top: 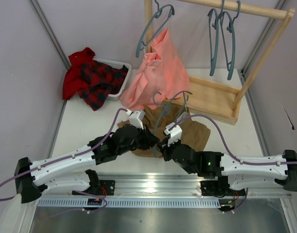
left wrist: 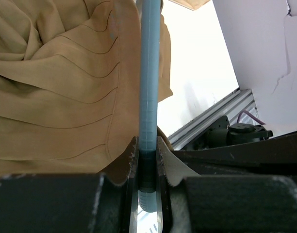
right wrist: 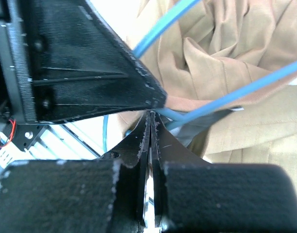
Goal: Place the skirt on the hanger
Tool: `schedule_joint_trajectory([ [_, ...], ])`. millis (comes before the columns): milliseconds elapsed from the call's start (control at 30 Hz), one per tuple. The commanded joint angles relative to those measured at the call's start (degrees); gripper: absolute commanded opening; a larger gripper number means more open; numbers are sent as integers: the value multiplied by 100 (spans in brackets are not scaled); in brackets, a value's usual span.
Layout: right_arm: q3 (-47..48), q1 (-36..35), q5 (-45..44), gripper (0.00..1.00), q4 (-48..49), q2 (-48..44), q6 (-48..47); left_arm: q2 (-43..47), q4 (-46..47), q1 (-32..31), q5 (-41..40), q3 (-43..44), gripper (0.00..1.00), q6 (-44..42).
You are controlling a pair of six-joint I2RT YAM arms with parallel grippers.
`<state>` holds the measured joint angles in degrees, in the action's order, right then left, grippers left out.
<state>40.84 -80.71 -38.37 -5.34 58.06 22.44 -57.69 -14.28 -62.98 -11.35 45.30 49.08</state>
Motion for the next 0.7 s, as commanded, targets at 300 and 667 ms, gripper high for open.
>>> schedule_joint_trajectory([
  [300,3,196,-698,0,121,-199,103,346,-127,-118,195,-3,0,225],
  [667,-744,204,-207,0,690,-1077,-29,627,-206,-118,63,66,0,-144],
])
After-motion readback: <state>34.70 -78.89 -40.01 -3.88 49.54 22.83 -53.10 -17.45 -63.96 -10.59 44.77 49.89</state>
